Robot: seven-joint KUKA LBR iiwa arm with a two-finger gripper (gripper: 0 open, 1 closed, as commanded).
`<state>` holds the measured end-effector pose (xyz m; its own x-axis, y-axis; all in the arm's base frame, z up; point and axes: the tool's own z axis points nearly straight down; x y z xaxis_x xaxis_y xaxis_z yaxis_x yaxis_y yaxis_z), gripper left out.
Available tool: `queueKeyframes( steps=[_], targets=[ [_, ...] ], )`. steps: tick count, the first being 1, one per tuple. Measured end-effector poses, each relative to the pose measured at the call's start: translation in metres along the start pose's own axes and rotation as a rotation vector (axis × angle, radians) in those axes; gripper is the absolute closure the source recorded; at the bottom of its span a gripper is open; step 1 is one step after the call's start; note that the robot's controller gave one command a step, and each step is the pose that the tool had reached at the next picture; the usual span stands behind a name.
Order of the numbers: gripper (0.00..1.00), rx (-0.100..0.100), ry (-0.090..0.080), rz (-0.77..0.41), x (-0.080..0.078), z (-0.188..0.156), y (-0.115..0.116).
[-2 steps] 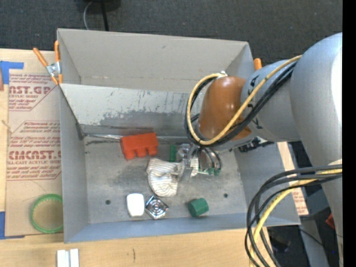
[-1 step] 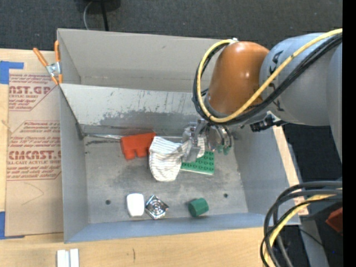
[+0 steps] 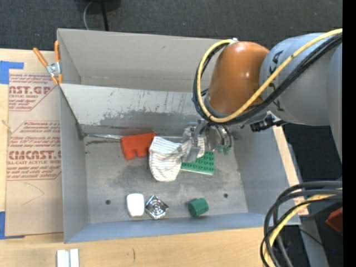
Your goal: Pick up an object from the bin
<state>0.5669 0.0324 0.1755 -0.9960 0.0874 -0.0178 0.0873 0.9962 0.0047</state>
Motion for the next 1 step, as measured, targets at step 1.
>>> queueKeyframes(
  steps=[1],
  targets=[
    [1.00, 0.001, 0.009, -0.010, 0.0007, -0.0349, 0.0001]
  ],
)
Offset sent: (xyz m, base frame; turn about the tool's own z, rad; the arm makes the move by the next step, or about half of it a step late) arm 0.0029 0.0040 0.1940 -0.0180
